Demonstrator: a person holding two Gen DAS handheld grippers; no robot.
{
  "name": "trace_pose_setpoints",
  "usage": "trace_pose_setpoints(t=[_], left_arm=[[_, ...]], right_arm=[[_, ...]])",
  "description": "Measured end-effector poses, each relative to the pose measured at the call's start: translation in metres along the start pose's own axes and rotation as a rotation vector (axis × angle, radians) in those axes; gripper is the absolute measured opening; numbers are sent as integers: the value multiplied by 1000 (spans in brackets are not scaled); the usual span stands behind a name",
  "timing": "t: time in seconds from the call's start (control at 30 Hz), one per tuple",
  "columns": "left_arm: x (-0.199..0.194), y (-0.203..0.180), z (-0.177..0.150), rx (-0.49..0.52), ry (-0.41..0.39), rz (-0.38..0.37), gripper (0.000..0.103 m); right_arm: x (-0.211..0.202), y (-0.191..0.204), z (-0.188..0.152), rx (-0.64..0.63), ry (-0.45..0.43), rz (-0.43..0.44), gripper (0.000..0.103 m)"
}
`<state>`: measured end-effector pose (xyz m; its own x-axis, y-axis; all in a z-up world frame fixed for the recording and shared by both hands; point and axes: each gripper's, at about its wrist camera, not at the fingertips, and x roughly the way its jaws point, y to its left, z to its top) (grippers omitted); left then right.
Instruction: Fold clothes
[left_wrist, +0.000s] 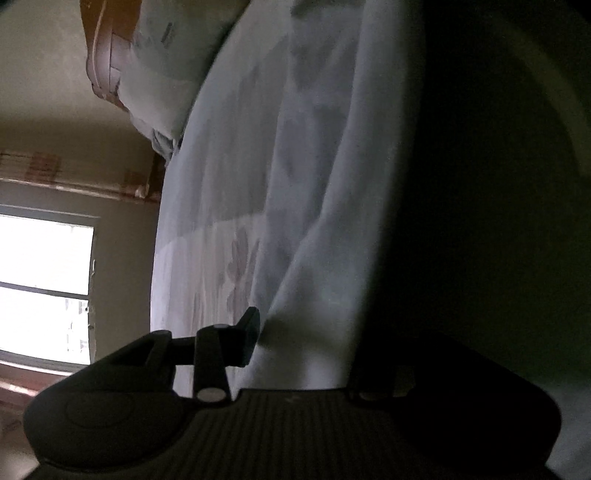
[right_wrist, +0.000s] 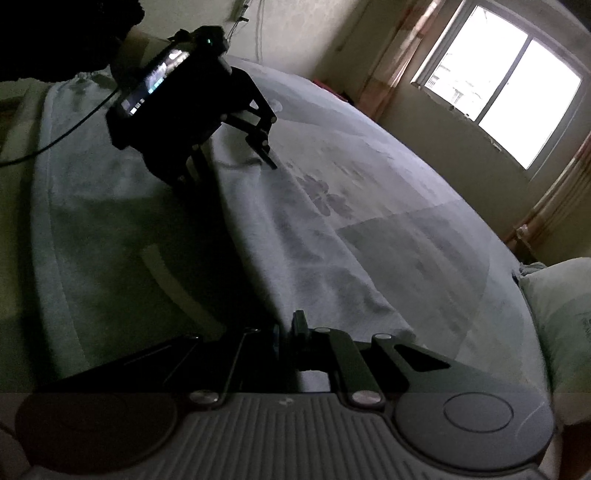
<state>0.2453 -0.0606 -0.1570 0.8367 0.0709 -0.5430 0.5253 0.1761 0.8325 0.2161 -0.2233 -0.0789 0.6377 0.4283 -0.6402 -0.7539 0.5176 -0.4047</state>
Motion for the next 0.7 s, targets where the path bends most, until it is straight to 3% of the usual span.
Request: trace_pose_setpoints(t=[0.07,0.13,0.47,0.7], left_arm=[[5,0,-4,4,23,11,10],[1,3,-6,15,31,17,8],[-63,23,-8,101,-3,25,3],[-131,-1,-7,160,-64,-39,3]], right_arm=[[-1,3,0,-4,3,1,9],[-3,3,0,-7,3,-1,9],[-33,10,-1,-45,-19,-7,9],[-69,13,-12,-49,-19,47,9]])
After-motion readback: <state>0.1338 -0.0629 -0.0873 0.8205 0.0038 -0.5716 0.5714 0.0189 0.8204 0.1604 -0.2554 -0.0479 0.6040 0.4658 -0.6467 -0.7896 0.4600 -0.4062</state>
